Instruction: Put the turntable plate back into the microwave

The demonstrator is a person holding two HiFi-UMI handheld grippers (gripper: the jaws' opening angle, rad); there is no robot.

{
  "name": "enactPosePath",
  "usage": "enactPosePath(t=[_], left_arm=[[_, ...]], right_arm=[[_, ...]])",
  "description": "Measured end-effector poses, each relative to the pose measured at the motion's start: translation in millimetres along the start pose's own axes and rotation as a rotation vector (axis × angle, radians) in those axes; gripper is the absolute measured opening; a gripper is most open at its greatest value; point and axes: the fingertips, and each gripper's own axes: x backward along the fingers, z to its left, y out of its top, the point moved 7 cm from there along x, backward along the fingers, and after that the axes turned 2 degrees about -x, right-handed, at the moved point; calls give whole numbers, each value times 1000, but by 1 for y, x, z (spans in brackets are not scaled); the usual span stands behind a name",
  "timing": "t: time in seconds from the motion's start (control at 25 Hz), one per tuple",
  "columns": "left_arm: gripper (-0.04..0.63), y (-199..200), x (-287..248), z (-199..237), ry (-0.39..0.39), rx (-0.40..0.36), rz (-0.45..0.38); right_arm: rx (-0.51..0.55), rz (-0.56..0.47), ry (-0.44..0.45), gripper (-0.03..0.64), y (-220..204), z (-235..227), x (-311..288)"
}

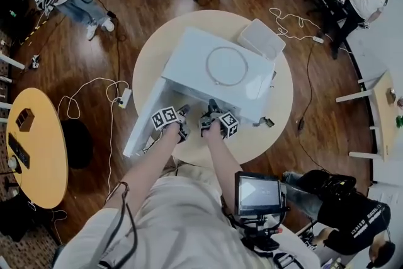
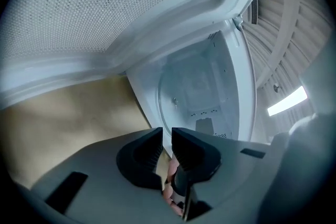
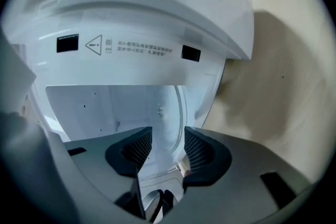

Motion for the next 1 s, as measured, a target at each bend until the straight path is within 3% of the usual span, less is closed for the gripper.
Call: enactPosePath(t=[0.2,0.4,0.68,1.0], left_arm=[[37,-6,6,-2,-22,12,0],[37,-13,14,-15,-72,-10,17],[37,-22,38,-43,-159,-110,52],[37,-38,57,-90,-250,-337,77]], right_arm=[[50,19,-13,170,-6,-2,17],[203,99,21,170,-19,12,42],[563,175,115,170,-21,52,101],[1027,160,202,170,-10,125,168]])
